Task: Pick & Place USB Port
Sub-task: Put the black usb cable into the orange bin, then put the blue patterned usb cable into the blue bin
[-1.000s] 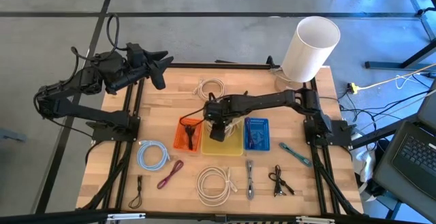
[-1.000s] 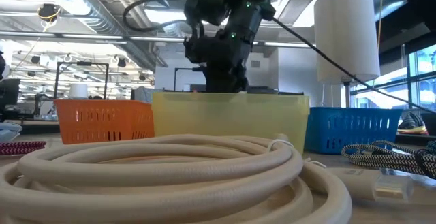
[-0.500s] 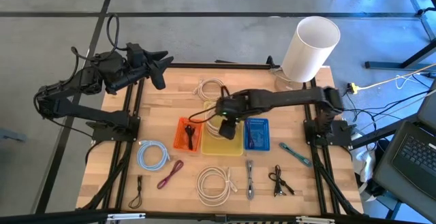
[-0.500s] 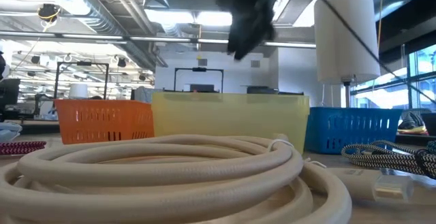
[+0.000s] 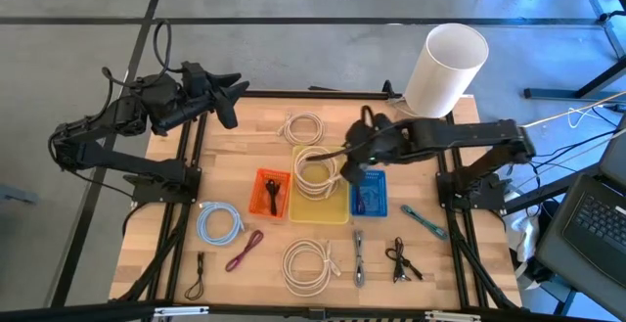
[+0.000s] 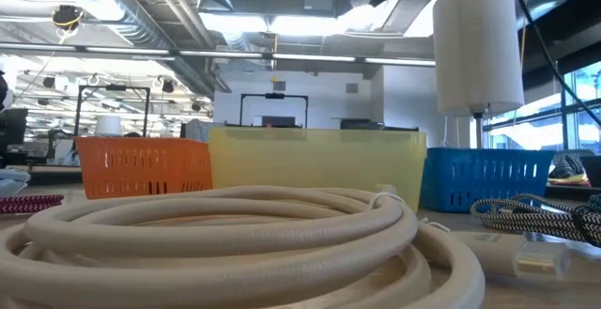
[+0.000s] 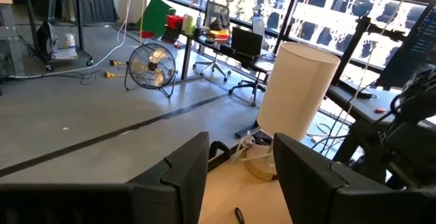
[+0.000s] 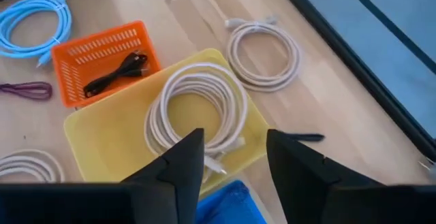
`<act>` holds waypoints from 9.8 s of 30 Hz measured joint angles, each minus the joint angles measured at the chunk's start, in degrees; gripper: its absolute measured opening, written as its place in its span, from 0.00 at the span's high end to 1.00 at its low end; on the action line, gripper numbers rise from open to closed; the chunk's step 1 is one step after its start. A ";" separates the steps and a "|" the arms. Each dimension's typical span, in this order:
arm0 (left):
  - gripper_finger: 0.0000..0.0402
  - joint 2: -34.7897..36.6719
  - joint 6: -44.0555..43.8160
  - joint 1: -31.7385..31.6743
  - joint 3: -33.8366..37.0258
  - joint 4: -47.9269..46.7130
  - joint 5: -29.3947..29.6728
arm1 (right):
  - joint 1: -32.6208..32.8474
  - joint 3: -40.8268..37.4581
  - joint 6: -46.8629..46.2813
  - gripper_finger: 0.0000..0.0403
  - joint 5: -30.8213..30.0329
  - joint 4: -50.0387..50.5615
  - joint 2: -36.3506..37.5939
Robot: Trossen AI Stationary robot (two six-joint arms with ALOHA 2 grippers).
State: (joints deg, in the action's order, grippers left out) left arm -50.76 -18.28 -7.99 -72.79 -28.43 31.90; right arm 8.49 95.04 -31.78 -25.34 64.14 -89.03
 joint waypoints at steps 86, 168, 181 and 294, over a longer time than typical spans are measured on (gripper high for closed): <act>0.80 -51.91 -115.05 59.23 0.13 -34.59 -48.14 | -1.22 -0.02 17.45 0.60 -15.61 23.05 10.81; 0.99 -34.77 -92.92 43.24 -4.46 -52.62 -7.77 | -1.20 -0.02 15.68 0.60 -16.03 19.45 10.77; 0.99 -33.30 -66.39 20.47 -3.67 -44.68 -6.11 | -1.20 -0.02 15.47 0.60 -16.03 19.82 10.77; 0.53 -0.55 -38.40 12.98 21.33 10.24 6.86 | -1.41 -0.09 -4.32 0.60 2.35 25.86 12.19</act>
State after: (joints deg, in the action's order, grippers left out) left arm -51.31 -56.69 4.99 -51.47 -18.19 38.76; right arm 7.08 94.96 -36.10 -22.99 90.01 -76.84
